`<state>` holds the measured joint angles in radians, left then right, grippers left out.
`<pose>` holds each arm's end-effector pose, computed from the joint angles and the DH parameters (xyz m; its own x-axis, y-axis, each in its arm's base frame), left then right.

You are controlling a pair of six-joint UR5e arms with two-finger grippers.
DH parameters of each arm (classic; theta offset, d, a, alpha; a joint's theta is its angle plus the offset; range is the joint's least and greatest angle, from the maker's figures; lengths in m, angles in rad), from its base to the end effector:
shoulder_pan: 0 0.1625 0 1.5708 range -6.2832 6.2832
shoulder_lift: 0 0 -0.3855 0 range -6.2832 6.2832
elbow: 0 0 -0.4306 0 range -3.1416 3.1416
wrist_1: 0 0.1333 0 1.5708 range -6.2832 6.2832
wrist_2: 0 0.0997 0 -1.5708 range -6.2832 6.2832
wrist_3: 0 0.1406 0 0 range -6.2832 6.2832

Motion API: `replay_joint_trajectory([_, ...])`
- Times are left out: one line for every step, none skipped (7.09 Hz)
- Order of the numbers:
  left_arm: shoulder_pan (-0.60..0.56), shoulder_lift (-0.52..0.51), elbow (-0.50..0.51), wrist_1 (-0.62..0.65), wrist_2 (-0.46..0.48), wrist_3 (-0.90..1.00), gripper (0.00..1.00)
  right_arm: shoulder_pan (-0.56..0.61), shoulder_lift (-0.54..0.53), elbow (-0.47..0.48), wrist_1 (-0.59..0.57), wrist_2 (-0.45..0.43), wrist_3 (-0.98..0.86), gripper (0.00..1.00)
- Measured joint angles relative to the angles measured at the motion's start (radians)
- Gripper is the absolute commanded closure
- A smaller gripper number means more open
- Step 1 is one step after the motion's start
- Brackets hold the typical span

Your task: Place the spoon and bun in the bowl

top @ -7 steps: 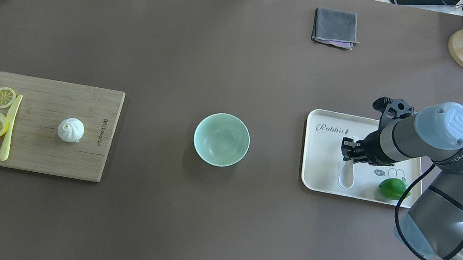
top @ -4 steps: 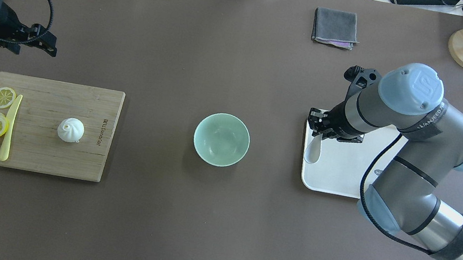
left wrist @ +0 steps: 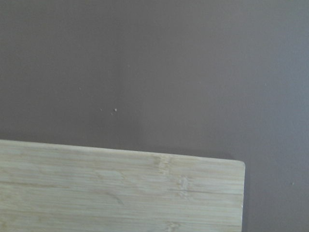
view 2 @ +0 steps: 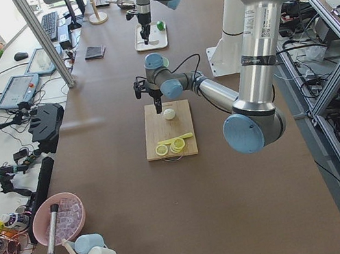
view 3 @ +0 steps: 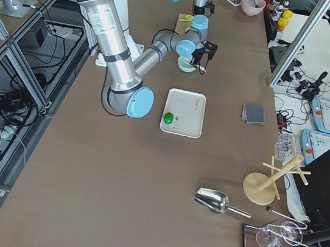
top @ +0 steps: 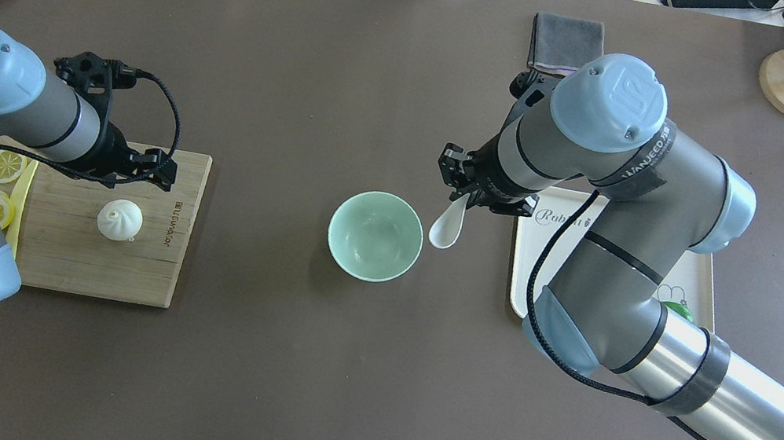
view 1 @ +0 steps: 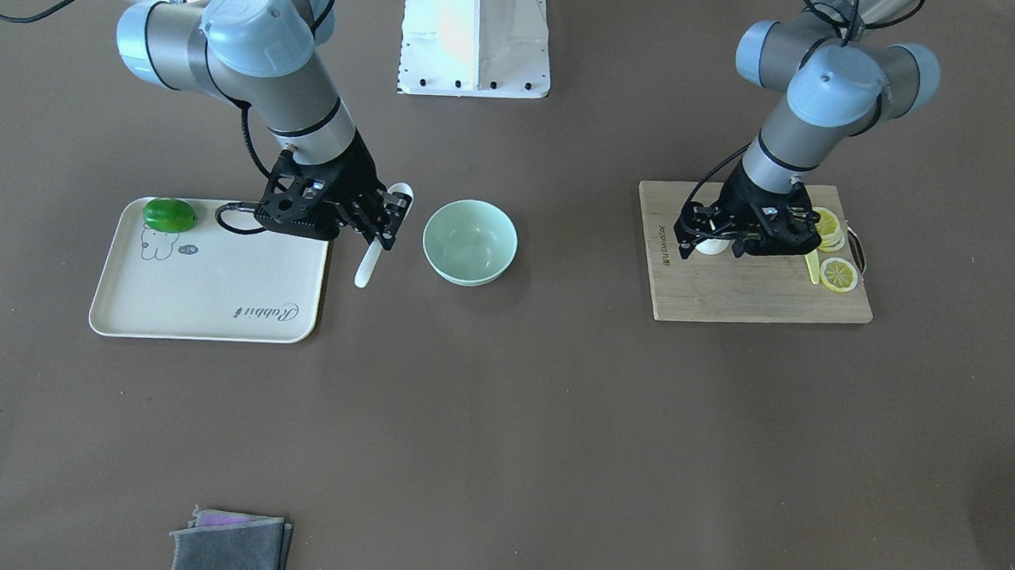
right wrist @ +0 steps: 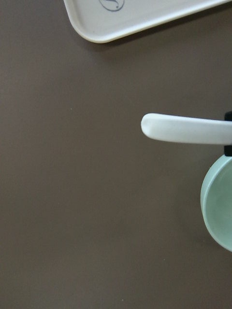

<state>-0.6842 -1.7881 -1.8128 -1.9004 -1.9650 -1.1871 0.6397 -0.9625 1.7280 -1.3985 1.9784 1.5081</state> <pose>0.4392 -0.4606 0.3688 0.6457 -0.0806 -0.7593 0.1409 0.9899 0.0147 -0.5103 -0.4764 0.1765 0.4919 0.2943 0.8194 -0.2613 0.9476 -0.1835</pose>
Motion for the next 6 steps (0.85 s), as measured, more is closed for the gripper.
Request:
replay_joint_trajectory([0.039, 0.009, 0.005, -0.001, 0.031, -0.009, 0.48, -0.021, 0.036, -0.028, -0.001, -0.027, 0.022, 1.00])
replay_joint_trajectory([0.056, 0.027, 0.005, -0.001, 0.045, 0.001, 0.59, -0.035, 0.076, -0.067, 0.001, -0.045, 0.044, 1.00])
replay_joint_trajectory([0.055, 0.041, -0.006, 0.001, 0.045, 0.020, 0.92, -0.044, 0.112, -0.098, 0.002, -0.055, 0.064, 1.00])
replay_joint_trajectory([0.040, 0.046, -0.027, 0.009, 0.033, 0.043, 1.00, -0.050, 0.130, -0.111, 0.002, -0.060, 0.075, 1.00])
replay_joint_trajectory([0.023, 0.053, -0.037, 0.021, 0.020, 0.067, 1.00, -0.057, 0.137, -0.116, 0.003, -0.063, 0.081, 1.00])
replay_joint_trajectory([0.015, 0.062, -0.041, 0.026, 0.014, 0.078, 1.00, -0.063, 0.137, -0.118, 0.004, -0.067, 0.083, 1.00])
